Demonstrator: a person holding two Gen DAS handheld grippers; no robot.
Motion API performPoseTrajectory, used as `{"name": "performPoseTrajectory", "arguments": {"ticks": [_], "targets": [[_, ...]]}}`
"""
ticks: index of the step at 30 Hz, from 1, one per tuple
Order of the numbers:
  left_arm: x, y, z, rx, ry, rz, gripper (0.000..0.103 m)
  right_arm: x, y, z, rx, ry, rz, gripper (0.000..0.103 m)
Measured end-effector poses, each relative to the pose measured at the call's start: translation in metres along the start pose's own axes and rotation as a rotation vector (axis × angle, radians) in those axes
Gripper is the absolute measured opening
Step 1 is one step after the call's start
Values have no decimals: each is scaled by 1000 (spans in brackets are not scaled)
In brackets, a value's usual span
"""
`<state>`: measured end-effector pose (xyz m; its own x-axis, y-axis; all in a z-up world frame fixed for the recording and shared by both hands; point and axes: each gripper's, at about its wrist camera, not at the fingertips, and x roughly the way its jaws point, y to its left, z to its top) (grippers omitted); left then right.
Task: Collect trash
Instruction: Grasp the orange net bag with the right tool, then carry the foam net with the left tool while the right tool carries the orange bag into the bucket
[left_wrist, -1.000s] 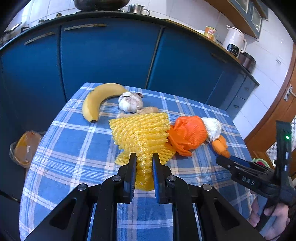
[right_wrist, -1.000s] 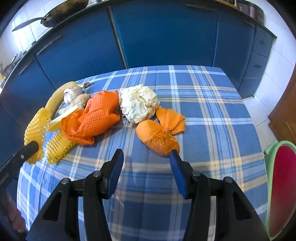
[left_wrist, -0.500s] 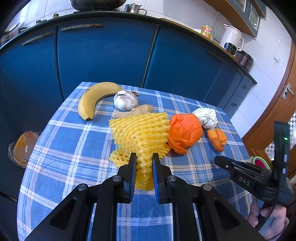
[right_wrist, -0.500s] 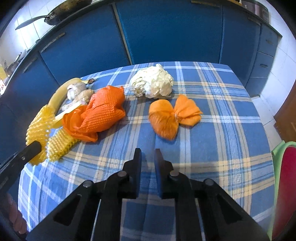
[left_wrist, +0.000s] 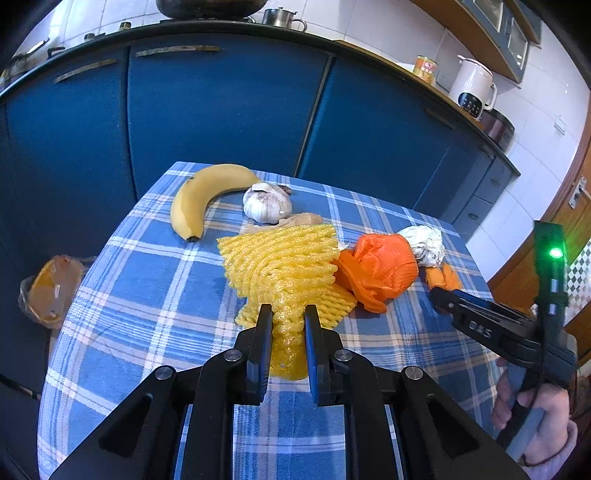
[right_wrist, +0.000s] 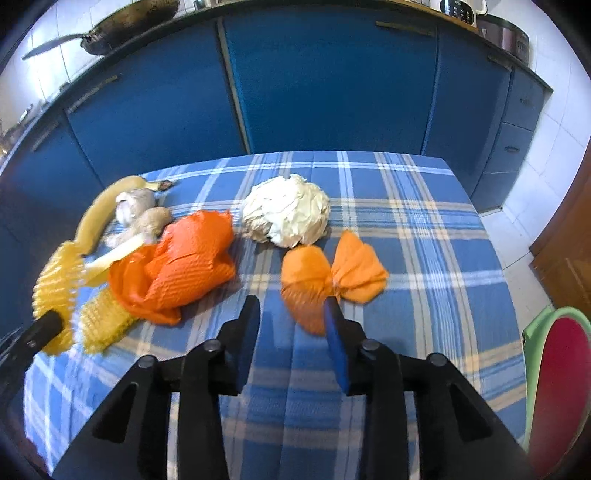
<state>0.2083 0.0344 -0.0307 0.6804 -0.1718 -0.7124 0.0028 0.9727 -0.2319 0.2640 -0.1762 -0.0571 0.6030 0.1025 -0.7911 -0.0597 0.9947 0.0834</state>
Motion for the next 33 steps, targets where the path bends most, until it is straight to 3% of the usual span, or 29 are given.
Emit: {"name": "performPoseTrajectory", "arguments": {"ticks": [4, 6, 11, 22, 33], "targets": [[1, -1, 0, 4, 4, 1, 16, 11, 1, 3, -25, 7, -44, 37], [0, -2, -1, 6, 4, 1, 16, 13, -1, 3, -28, 4, -68, 28], [-5, -6, -2, 13, 1, -5, 16, 3, -10, 0, 10, 0, -22, 22], [-33, -28, -7, 58, -21, -47, 16, -68, -20, -23, 65, -69, 78, 21], [-55, -75, -19, 145, 1, -132, 16, -142, -51, -60, 141, -131, 98, 21]]}}
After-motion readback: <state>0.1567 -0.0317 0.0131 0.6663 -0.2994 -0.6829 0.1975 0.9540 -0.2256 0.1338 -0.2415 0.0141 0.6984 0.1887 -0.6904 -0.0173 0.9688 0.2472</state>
